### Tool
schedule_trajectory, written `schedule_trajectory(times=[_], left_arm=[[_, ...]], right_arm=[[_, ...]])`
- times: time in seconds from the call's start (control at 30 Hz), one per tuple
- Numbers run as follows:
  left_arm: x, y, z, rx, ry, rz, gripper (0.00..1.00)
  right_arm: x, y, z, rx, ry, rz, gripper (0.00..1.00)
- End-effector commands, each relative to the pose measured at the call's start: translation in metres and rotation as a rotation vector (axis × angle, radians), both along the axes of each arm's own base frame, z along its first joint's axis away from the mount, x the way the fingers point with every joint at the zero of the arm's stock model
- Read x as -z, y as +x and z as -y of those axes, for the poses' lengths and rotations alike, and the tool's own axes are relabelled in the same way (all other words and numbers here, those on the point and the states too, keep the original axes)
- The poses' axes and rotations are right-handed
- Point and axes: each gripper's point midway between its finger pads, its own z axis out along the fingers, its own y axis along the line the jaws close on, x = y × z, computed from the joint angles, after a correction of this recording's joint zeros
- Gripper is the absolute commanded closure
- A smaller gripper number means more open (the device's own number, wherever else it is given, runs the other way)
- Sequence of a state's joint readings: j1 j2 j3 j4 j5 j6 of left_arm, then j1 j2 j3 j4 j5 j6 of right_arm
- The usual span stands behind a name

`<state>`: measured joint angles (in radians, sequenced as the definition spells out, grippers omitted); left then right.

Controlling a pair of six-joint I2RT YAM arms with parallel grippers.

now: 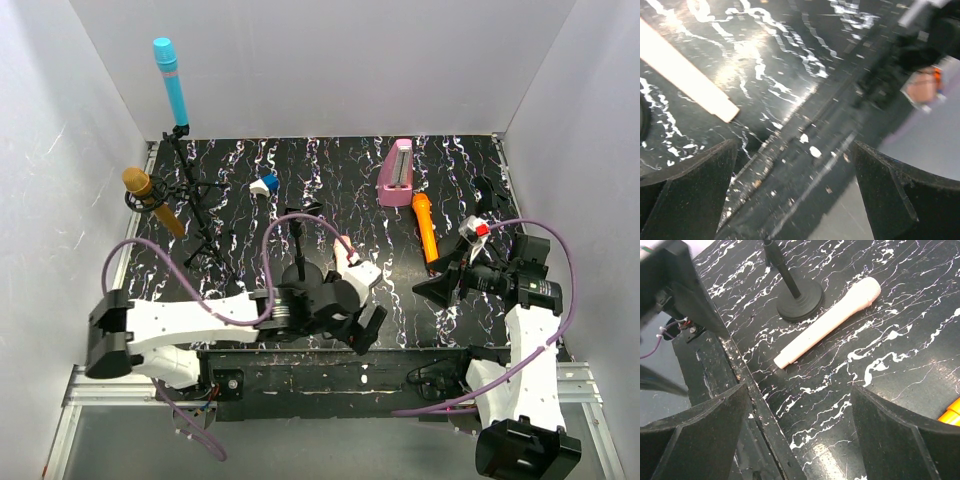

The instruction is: Attach the microphones to the stand

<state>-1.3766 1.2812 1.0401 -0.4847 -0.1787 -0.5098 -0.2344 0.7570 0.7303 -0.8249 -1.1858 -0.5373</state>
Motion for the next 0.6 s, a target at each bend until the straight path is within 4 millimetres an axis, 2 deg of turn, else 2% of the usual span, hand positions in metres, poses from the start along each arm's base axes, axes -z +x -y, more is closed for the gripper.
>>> schedule_trajectory(times=[0.0, 0.3, 0.4, 0.57], left_arm=[[0.008, 0.054, 0.006, -0.308, 0.026, 0.110, 0.02], [0.071, 0.112, 0.018, -0.521, 0.199, 0.100, 0.10], [0.099, 0.129, 0.009, -0.586, 0.291, 0.061, 0.11], [0.122, 0.144, -0.003, -0.642, 0.365, 0.029, 0.13]], right_arm=[[-0.007, 0.006, -0.002, -0.009, 0.025, 0.052, 0.10], [0.003, 0.012, 0.001, 0.033, 0.023, 0.034, 0.10], [0.004, 0.012, 0.001, 0.035, 0.021, 0.035, 0.10], [0.005, 0.013, 0.002, 0.040, 0.017, 0.036, 0.10]])
